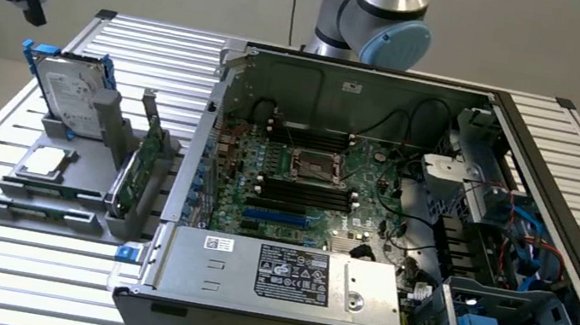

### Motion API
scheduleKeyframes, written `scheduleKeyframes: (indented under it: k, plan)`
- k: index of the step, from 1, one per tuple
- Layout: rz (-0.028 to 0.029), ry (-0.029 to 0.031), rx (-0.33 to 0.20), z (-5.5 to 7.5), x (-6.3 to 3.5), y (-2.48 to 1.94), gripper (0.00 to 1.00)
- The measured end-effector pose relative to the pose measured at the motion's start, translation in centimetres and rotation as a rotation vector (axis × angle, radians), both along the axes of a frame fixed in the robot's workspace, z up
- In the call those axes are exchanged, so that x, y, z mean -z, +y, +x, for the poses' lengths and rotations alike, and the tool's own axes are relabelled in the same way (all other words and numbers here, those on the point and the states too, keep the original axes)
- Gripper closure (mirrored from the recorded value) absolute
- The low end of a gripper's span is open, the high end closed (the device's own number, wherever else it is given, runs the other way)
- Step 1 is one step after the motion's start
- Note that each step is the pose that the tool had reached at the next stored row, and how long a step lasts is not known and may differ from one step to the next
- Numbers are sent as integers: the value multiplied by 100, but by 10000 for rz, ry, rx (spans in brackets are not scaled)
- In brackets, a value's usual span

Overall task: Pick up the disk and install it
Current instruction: 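Pick up the disk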

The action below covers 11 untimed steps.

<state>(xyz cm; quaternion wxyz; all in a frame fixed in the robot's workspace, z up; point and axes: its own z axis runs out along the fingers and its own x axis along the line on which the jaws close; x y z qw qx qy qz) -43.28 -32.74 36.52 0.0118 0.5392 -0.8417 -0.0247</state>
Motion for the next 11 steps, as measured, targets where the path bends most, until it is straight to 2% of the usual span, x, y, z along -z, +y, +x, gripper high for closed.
scheduleKeyframes:
  k: [11]
  plan:
    - [-1,-13,-2012,0,37,0,89]
